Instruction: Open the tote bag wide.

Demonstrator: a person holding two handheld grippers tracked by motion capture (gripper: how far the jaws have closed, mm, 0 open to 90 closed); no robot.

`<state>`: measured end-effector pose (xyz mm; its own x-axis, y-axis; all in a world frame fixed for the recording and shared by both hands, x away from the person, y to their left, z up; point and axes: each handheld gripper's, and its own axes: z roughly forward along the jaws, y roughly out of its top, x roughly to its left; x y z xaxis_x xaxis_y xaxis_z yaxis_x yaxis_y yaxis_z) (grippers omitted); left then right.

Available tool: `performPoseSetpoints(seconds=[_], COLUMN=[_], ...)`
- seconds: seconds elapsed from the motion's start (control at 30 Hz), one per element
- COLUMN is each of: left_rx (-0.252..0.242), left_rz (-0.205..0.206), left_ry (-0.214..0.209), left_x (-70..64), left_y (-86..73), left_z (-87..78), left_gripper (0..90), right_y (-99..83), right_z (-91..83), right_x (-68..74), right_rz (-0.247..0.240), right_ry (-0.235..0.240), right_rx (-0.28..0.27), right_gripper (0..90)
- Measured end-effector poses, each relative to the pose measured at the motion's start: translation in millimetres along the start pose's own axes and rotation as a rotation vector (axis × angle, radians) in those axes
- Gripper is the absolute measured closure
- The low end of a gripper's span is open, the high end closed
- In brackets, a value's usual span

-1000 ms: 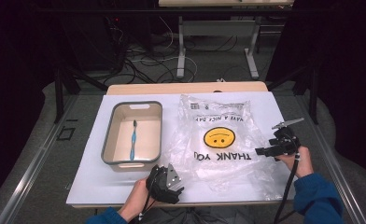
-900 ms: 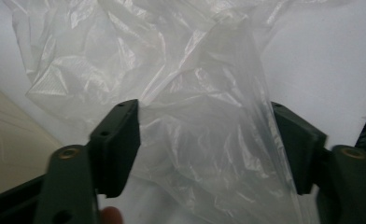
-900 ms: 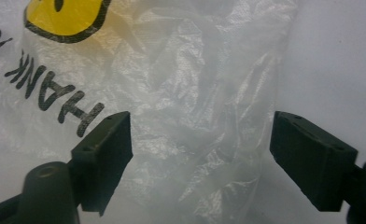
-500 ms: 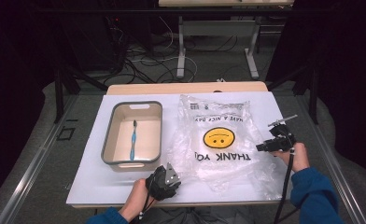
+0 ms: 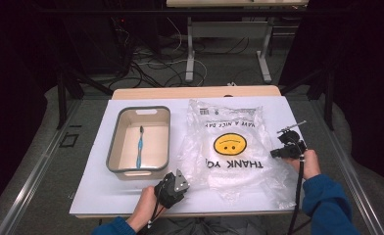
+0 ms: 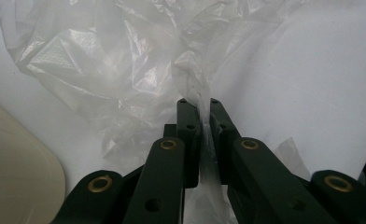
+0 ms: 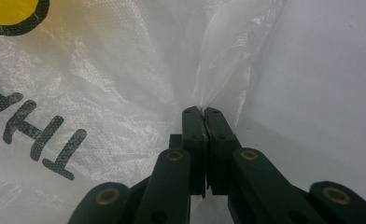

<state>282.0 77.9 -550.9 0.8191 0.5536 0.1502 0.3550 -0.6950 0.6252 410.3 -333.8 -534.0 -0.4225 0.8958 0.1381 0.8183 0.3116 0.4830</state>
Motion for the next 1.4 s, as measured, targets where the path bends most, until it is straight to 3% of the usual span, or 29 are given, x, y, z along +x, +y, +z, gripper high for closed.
performPoseSetpoints(seconds=[0.2,0.27,0.3,0.37,0.4,0.7,0.73,0.83,0.87,0.93,0.97,1.27,1.33,1.4], left_rx=[-0.03,-0.02,-0.042,-0.028,-0.046,-0.036,-0.015,-0.032,-0.022,-0.037,-0.027,-0.026,-0.014,-0.023], left_rz=[-0.018,-0.013,-0.016,-0.015,-0.021,-0.031,-0.023,-0.017,-0.014,-0.021,-0.011,-0.013,0.0,0.0], left_ry=[0.024,0.012,0.034,0.03,0.051,0.059,0.04,0.054,0.036,0.055,0.033,0.078,0.053,0.062], left_x=[2.7,4.6,4.1,5.7,5.7,6.2,6.6,5.4,6.6,5.2,6.0,1.5,2.1,-0.8], left_y=[2.7,4.9,5.5,7.0,7.0,11.6,12.5,11.7,12.1,11.9,12.6,12.4,12.8,12.2], left_z=[0.0,-1.7,-0.2,-1.5,-0.3,10.2,9.9,10.5,7.8,7.8,5.4,0.1,-1.9,-0.5], left_gripper=[87.1,87.0,86.9,86.7,86.6,83.9,83.1,78.2,76.6,70.5,69.3,38.8,37.5,37.4], right_y=[-3.2,-4.5,-5.2,-7.1,-7.9,-12.7,-13.1,-14.0,-13.8,-13.0,-13.2,-13.4,-13.7,-13.4], right_z=[-8.7,-12.3,-14.1,-17.8,-18.8,-17.4,-16.4,-14.5,-14.7,-18.0,-20.4,-42.4,-46.6,-48.4], right_x=[1.6,1.4,1.3,0.9,2.1,3.6,2.5,0.6,1.8,4.5,4.3,22.3,24.2,26.4], right_rz=[-0.022,-0.018,-0.015,-0.014,-0.004,0.008,0.0,-0.01,0.001,-0.001,-0.019,-0.102,-0.121,-0.121], right_ry=[-0.022,-0.028,-0.027,-0.034,-0.048,-0.095,-0.092,-0.087,-0.077,-0.076,-0.067,-0.048,-0.042,-0.041], right_rx=[-0.031,-0.036,-0.042,-0.051,-0.051,-0.046,-0.05,-0.041,-0.049,-0.05,-0.055,-0.105,-0.111,-0.114], right_gripper=[90.0,90.0,90.0,90.0,90.0,89.8,88.6,79.3,75.7,63.9,61.2,24.4,19.6,16.0])
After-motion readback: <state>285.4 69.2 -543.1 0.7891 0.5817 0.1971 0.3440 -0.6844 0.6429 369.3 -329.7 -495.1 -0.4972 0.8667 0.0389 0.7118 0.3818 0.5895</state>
